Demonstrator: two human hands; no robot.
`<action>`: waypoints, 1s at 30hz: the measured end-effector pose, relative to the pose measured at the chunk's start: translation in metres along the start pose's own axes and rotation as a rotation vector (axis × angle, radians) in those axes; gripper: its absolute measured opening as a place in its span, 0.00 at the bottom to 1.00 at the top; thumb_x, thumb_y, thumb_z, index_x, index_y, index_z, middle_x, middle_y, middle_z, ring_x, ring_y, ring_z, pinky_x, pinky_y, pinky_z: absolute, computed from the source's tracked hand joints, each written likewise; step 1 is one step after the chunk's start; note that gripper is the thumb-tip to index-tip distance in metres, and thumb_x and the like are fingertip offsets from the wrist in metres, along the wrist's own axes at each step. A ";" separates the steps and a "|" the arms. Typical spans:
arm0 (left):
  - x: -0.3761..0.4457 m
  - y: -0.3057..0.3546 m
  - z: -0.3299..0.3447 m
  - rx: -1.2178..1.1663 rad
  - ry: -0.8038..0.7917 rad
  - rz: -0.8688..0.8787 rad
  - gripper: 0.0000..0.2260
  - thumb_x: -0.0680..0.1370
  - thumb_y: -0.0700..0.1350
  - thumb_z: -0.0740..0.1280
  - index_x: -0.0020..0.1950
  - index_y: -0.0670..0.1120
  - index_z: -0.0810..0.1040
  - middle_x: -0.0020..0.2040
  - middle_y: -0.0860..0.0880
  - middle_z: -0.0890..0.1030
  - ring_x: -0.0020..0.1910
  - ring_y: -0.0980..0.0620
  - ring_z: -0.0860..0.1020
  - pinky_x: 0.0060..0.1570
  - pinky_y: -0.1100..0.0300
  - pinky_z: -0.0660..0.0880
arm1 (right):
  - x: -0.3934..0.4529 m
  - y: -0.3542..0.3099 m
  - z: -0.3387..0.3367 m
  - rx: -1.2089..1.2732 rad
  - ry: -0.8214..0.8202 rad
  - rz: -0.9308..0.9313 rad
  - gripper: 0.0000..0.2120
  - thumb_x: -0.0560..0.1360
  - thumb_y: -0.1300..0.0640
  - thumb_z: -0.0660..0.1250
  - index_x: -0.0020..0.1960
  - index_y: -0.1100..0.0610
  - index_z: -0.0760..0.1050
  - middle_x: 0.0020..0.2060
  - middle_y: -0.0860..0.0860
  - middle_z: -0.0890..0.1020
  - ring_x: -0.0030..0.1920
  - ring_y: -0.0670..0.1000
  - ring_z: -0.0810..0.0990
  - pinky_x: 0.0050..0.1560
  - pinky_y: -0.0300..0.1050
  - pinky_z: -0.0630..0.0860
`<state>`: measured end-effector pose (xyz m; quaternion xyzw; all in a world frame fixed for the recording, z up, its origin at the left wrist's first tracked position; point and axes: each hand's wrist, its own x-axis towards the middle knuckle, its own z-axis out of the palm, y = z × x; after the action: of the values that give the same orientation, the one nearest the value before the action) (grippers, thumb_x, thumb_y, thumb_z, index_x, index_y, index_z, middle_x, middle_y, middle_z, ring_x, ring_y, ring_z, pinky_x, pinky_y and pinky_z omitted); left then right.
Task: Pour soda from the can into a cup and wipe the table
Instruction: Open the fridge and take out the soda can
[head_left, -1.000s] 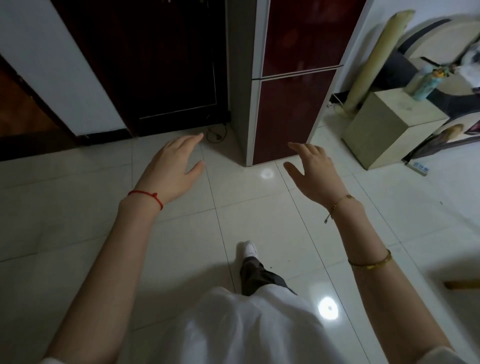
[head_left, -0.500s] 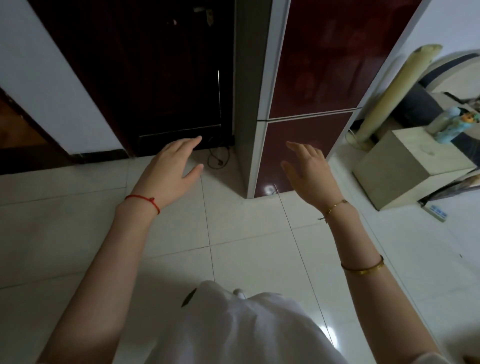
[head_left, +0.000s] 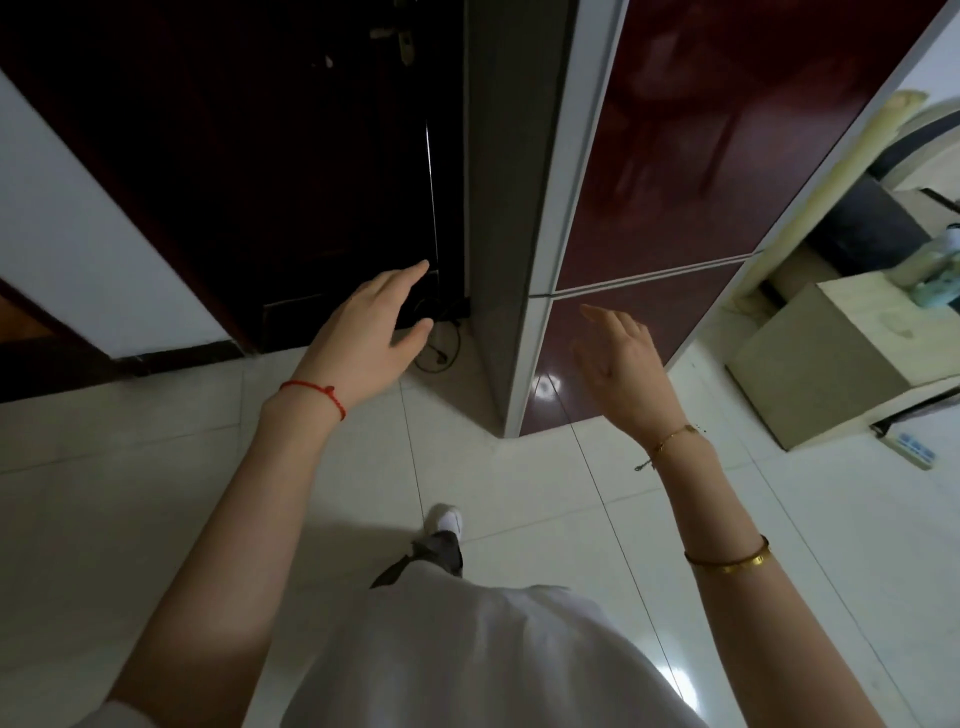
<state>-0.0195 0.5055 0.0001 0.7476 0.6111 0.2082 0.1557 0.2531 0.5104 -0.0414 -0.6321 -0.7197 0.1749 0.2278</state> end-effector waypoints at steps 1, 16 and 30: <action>0.018 -0.003 -0.002 -0.017 0.005 0.016 0.26 0.82 0.49 0.61 0.79 0.50 0.58 0.76 0.51 0.65 0.74 0.51 0.64 0.71 0.57 0.63 | 0.014 -0.002 0.002 0.005 0.008 0.014 0.22 0.80 0.53 0.61 0.73 0.56 0.65 0.67 0.56 0.72 0.68 0.59 0.68 0.67 0.55 0.68; 0.270 0.015 -0.003 -0.297 0.001 0.282 0.28 0.81 0.47 0.63 0.79 0.47 0.56 0.74 0.49 0.68 0.71 0.54 0.68 0.68 0.61 0.64 | 0.183 -0.006 0.037 0.141 0.227 0.224 0.28 0.80 0.50 0.61 0.77 0.55 0.56 0.73 0.55 0.64 0.72 0.56 0.65 0.72 0.49 0.63; 0.328 0.042 0.043 -0.490 -0.055 0.169 0.22 0.83 0.44 0.59 0.77 0.44 0.60 0.73 0.44 0.69 0.71 0.52 0.69 0.65 0.66 0.68 | 0.244 0.012 0.045 0.201 0.185 0.266 0.32 0.82 0.48 0.56 0.79 0.53 0.44 0.79 0.51 0.47 0.78 0.52 0.48 0.71 0.41 0.46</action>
<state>0.0924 0.8187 0.0234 0.7412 0.4734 0.3419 0.3310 0.2146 0.7554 -0.0595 -0.7090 -0.5849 0.2157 0.3297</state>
